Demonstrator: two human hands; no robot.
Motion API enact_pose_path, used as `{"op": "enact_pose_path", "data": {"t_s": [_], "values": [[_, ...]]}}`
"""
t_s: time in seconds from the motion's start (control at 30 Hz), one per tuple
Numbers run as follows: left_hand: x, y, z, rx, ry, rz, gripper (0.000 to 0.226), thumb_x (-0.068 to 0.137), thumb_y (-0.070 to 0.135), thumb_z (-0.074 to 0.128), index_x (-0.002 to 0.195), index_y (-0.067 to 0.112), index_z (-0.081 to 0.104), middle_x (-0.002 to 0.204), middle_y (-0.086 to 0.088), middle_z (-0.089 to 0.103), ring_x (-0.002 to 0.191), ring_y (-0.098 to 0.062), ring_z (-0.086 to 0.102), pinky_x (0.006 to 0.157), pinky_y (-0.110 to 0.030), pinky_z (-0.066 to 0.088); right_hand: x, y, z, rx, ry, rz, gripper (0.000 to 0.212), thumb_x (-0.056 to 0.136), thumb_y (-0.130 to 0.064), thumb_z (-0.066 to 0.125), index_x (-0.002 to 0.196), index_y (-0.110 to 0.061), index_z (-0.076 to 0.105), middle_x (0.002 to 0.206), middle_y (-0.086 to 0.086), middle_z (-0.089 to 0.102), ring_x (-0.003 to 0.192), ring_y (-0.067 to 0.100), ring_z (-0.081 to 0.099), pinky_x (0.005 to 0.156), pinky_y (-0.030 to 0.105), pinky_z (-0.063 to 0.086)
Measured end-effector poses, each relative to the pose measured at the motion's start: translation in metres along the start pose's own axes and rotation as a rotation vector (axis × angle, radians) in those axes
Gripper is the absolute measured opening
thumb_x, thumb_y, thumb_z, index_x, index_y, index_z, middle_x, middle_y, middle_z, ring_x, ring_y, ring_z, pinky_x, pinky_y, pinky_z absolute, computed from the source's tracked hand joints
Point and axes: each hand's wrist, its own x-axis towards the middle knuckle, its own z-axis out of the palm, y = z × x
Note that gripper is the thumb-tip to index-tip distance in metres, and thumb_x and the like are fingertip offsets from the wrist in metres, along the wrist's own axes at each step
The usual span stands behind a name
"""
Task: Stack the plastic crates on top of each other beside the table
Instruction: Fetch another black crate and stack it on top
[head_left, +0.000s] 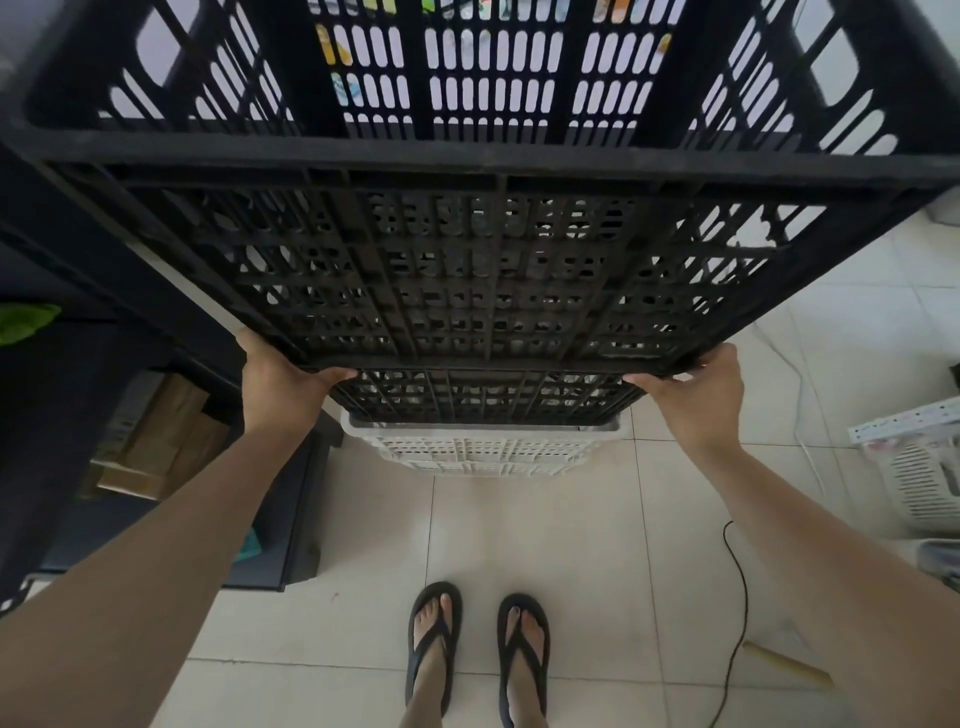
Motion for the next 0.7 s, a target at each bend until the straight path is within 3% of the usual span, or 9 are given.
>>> {"op": "enact_pose_path", "data": {"t_s": [0.1,0.2,0.27,0.33,0.43,0.5,0.57,0.63,0.7], "values": [[-0.002,0.001,0.001,-0.007,0.003,-0.007,0.086,0.068,0.017,0.085,0.129,0.000,0.028,0.136,-0.017,0.050,0.127,-0.032,0.049,0.101,-0.040,0.044,-0.001,-0.001,-0.001,0.014,0.010,-0.005,0.064,0.056,-0.027,0.092,0.096,-0.018,0.043,0.104,0.007,0.059,0.091,0.019,0.060,0.085,0.036,0.053],[-0.001,-0.005,0.004,-0.063,0.001,-0.022,0.086,0.068,0.015,0.084,0.132,0.002,0.027,0.138,-0.013,0.048,0.129,-0.028,0.048,0.100,-0.031,0.040,-0.002,0.001,0.001,0.048,-0.020,0.011,0.073,0.057,-0.024,0.092,0.109,-0.017,0.042,0.106,0.004,0.060,0.094,0.018,0.063,0.084,0.027,0.052],[0.001,-0.013,0.009,-0.121,-0.012,-0.059,0.091,0.069,0.017,0.084,0.137,0.005,0.024,0.141,-0.010,0.046,0.130,-0.024,0.045,0.099,-0.025,0.036,0.001,0.004,0.001,0.121,-0.082,0.083,0.099,0.054,-0.025,0.093,0.132,-0.014,0.033,0.112,0.001,0.058,0.096,0.014,0.064,0.086,0.022,0.050],[0.004,-0.019,0.014,-0.182,-0.046,-0.130,0.096,0.070,0.020,0.083,0.142,0.007,0.020,0.145,-0.007,0.043,0.133,-0.022,0.043,0.105,-0.028,0.035,0.008,0.011,0.001,0.165,-0.149,0.198,0.117,0.046,-0.039,0.093,0.142,-0.018,0.028,0.126,0.004,0.054,0.103,0.016,0.063,0.095,0.030,0.050],[0.017,-0.031,0.020,-0.266,-0.112,-0.210,0.088,0.068,0.021,0.084,0.139,0.011,0.033,0.140,-0.003,0.050,0.130,-0.021,0.047,0.108,-0.033,0.038,0.014,0.021,0.000,0.160,-0.340,0.234,0.105,0.037,-0.060,0.089,0.128,-0.024,0.052,0.123,-0.004,0.063,0.114,0.018,0.060,0.101,0.038,0.046],[0.023,-0.042,0.026,-0.322,-0.161,-0.215,0.079,0.068,0.017,0.083,0.135,0.016,0.041,0.135,-0.001,0.054,0.127,-0.019,0.050,0.110,-0.037,0.038,0.016,0.022,0.005,0.179,-0.423,0.213,0.100,0.030,-0.066,0.085,0.119,-0.027,0.060,0.116,-0.010,0.068,0.112,0.012,0.060,0.099,0.037,0.047],[0.027,-0.050,0.033,-0.383,-0.195,-0.212,0.064,0.073,0.012,0.079,0.126,0.022,0.046,0.129,0.002,0.057,0.124,-0.018,0.051,0.109,-0.038,0.039,0.017,0.016,0.009,0.259,-0.465,0.214,0.077,0.047,-0.049,0.089,0.115,-0.025,0.061,0.109,-0.014,0.067,0.102,0.002,0.058,0.090,0.030,0.046],[0.029,-0.054,0.036,-0.407,-0.232,-0.218,0.051,0.075,0.009,0.077,0.110,0.032,0.047,0.117,0.009,0.059,0.119,-0.017,0.052,0.104,-0.038,0.042,0.021,0.016,0.012,0.331,-0.475,0.230,0.046,0.069,-0.017,0.083,0.108,-0.025,0.060,0.105,-0.012,0.064,0.094,-0.005,0.055,0.082,0.025,0.042],[0.034,-0.059,0.037,-0.420,-0.249,-0.227,0.057,0.065,0.011,0.084,0.103,0.034,0.049,0.118,0.006,0.062,0.117,-0.018,0.056,0.102,-0.044,0.046,0.023,0.015,0.012,0.342,-0.495,0.233,0.044,0.070,-0.006,0.080,0.109,-0.020,0.064,0.108,-0.005,0.066,0.092,-0.004,0.056,0.073,0.019,0.040]]}}
